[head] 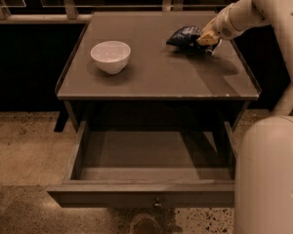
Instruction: Place blue chip bag into top drawer
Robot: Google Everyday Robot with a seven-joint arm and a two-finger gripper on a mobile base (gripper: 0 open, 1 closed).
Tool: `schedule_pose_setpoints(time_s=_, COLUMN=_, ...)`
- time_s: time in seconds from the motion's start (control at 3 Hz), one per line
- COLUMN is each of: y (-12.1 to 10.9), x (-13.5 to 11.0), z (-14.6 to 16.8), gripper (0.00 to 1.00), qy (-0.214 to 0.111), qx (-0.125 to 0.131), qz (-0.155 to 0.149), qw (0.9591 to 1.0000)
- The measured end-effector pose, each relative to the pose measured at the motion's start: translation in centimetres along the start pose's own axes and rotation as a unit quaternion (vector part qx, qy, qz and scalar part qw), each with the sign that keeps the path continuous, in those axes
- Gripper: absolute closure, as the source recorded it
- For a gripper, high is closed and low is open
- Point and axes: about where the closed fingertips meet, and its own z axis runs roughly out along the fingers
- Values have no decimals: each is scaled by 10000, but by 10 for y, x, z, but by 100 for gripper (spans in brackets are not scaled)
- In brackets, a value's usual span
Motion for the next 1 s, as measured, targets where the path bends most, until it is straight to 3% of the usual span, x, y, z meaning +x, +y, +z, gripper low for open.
schedule_pose_setpoints(time_s=0.33, y=-6, x=-18, z=-88, gripper=100, qy=-809, qx=672, qz=42, qw=9944)
schedule_pose_setpoints(time_s=0.67, y=7, x=-59, z=-185, gripper=100, qy=-1476, qx=1393, qz=60, qw=9792)
schedule_pose_setpoints(time_s=1.0, y=44, x=-104, z=-253, gripper=100, qy=-2082, qx=1891, qz=207, qw=9594)
